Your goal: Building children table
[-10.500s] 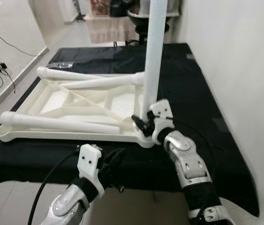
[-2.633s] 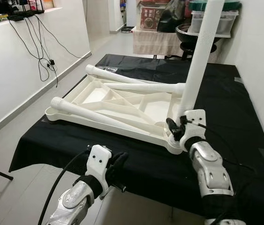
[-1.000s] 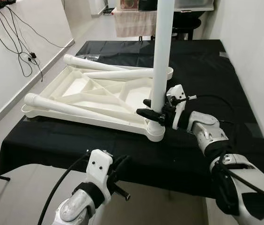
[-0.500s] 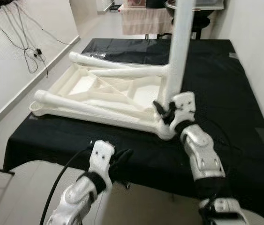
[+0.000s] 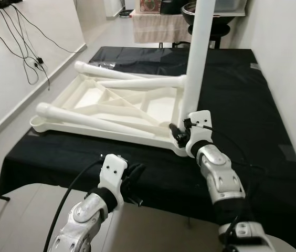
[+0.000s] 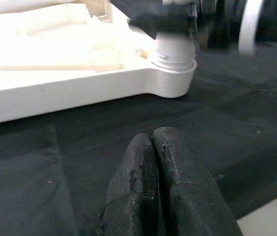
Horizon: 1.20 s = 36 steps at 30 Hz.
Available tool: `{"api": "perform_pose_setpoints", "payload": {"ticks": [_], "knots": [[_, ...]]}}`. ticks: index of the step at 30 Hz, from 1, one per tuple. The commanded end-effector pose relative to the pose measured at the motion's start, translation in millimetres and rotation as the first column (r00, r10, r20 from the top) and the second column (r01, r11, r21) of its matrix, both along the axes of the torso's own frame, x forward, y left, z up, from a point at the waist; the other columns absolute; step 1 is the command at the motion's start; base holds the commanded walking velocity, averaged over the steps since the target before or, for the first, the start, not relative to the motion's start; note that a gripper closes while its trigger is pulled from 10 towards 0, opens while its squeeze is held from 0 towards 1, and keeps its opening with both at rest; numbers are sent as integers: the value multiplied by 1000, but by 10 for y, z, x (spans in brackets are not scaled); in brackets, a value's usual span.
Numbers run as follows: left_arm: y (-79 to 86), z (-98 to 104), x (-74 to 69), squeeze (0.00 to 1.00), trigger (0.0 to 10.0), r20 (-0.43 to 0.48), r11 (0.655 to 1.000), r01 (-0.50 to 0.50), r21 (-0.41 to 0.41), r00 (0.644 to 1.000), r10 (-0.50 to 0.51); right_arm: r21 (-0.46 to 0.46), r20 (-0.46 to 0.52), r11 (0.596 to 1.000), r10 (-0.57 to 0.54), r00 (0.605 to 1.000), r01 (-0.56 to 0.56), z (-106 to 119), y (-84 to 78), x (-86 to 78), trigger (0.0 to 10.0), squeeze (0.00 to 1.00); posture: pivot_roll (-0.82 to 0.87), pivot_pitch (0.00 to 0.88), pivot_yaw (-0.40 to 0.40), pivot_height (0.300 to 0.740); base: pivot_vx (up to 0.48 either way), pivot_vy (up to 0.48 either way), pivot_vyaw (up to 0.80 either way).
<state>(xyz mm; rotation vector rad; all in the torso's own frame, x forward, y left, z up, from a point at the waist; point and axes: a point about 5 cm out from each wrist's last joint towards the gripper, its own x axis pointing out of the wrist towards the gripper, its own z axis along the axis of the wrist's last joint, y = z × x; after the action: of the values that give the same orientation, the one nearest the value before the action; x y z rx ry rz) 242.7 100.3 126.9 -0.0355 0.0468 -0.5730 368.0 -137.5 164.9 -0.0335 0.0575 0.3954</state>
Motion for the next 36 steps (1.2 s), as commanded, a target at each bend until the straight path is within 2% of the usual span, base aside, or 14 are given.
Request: {"api": "perform_pose_setpoints", "payload": {"ticks": [1, 2, 4, 7, 9, 10, 19, 20, 21, 22, 24, 33, 35, 36], "knots": [[0, -3, -40, 0, 10000, -5, 1000, 0, -11, 1000, 0, 53, 95, 967, 244, 965, -250, 230, 170, 28, 10000, 0, -48, 96, 47, 740, 0, 0, 0], [0, -3, -40, 0, 10000, -5, 1000, 0, -11, 1000, 0, 53, 95, 967, 244, 965, -250, 230, 170, 28, 10000, 0, -48, 96, 47, 740, 0, 0, 0], [-16, 18, -97, 0, 10000, -6, 1000, 7, -18, 1000, -7, -1, 111, 868, 494, 862, -497, 320, 270, -22, 10000, 0, -29, 121, 49, 740, 0, 0, 0], [-21, 26, -120, 0, 10000, -7, 1000, 10, -20, 1000, -10, -27, 104, 822, 569, 816, -569, 333, 292, -43, 10000, 0, -29, 121, 49, 740, 0, 0, 0], [-28, 46, -207, 0, 10000, -18, 999, 16, -32, 1000, -17, -11, 72, 737, 674, 735, -675, 360, 340, -16, 10000, 0, 5, 168, 53, 740, 0, 0, 0], [-28, 55, -245, 0, 10000, -22, 999, 17, -36, 1000, -18, -2, 65, 720, 692, 719, -694, 369, 356, -1, 10000, 0, 8, 172, 55, 740, 0, 0, 0], [-14, 92, -411, 0, 10000, -48, 998, 22, -50, 999, -25, 19, 0, 673, 740, 673, -740, 348, 515, 70, 10000, 0, 69, 224, 68, 740, 0, 0, 0], [-10, 97, -429, 0, 10000, -51, 999, 21, -50, 998, -24, 16, -4, 665, 747, 665, -747, 346, 526, 72, 6510, 0, 74, 229, 68, 740, 0, 0, 0], [-10, 97, -429, 0, 10000, -51, 999, 21, -50, 998, -24, 16, -4, 665, 747, 665, -747, 346, 526, 72, 6510, 0, 74, 229, 68, 740, 0, 0, 0], [-5, 100, -443, 0, 10000, -54, 998, 19, -51, 998, -22, 23, -1, 662, 750, 662, -749, 352, 527, 85, 0, 0, 75, 233, 70, 740, 0, 0, 0], [-1, 101, -453, 0, 10000, -56, 998, 18, -52, 998, -20, 30, 2, 660, 751, 661, -750, 358, 525, 92, 0, 0, 75, 233, 69, 740, 0, 0, 0], [-8, 78, -354, 0, 10000, -61, 999, 10, -47, 998, -13, -15, 39, 768, 640, 767, -640, 223, 168, 78, 0, 0, 18, 183, 54, 740, 0, 0, 0], [2, 68, -309, 0, 10000, -60, 999, 6, -41, 998, -9, -63, -6, 856, 513, 858, -513, 68, 87, 32, 0, 0, 4, 168, 49, 740, 0, 0, 0], [22, 55, -275, 0, 10000, -56, 999, 2, -33, 998, -4, -18, 19, 996, 87, 996, -87, 44, 47, 63, 0, 0, -33, 155, 31, 740, 0, 0, 0]]}}
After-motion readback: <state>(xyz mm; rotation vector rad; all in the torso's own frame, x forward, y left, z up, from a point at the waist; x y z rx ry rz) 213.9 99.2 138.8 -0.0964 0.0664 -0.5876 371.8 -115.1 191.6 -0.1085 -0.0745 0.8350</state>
